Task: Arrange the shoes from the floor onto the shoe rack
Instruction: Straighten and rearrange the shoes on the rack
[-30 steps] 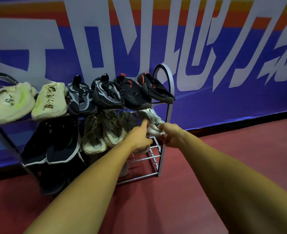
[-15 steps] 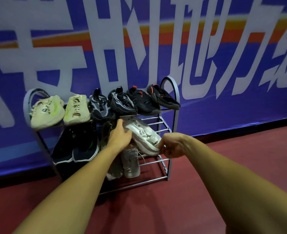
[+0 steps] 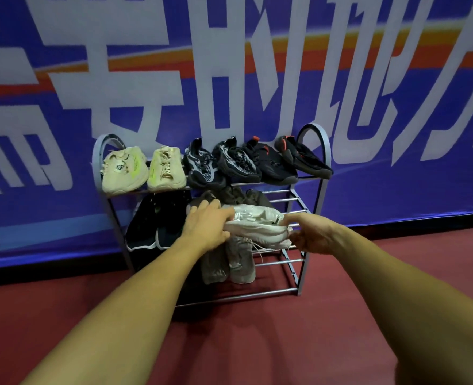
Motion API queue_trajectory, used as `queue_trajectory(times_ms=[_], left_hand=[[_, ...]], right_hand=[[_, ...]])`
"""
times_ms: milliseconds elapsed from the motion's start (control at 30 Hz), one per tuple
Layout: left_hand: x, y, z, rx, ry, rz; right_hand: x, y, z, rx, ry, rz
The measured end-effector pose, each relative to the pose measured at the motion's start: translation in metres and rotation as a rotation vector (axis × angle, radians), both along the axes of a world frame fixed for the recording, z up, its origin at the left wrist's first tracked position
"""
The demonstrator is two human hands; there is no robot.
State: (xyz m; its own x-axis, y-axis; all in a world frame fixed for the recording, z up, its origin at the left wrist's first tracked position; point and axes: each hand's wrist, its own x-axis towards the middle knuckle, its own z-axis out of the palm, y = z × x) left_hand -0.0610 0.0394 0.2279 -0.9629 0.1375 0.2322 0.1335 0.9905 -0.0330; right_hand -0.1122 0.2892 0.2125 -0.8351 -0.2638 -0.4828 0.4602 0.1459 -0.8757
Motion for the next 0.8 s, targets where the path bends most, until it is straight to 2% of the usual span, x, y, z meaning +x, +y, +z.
queue_trajectory(times_ms=[133, 200, 300, 467, 567, 700, 800], left_hand=[[0.003, 0.007, 0.005, -0.002, 0.03, -0.066], [0.002, 0.011, 0.005, -0.001, 0.048, -0.095], [-0.001, 0.016, 0.0, -0.013, 0.068, -0.151], [-0.006, 0.022, 0.001, 0.13, 0.014, -0.208], [-0.008, 0.02, 0.0, 0.265, -0.029, -0.153], [-0.013, 0.01, -0.009, 0.173, -0.11, 0.019], [-0.016, 0.006, -0.012, 0.262, -0.237, 0.113]], right_hand=[[0.004, -0.007, 0.003, -0.093, 0.077, -0.09], [0.008, -0.014, 0.003, -0.07, 0.04, -0.069], [0.008, -0.023, -0.001, -0.02, 0.024, -0.17], [-0.004, -0.019, 0.0, -0.114, 0.052, -0.329], [-0.006, -0.012, 0.0, -0.04, 0.087, -0.337], [-0.005, -0.012, 0.002, -0.041, 0.104, -0.333], [-0.007, -0.014, 0.003, -0.031, 0.119, -0.307]])
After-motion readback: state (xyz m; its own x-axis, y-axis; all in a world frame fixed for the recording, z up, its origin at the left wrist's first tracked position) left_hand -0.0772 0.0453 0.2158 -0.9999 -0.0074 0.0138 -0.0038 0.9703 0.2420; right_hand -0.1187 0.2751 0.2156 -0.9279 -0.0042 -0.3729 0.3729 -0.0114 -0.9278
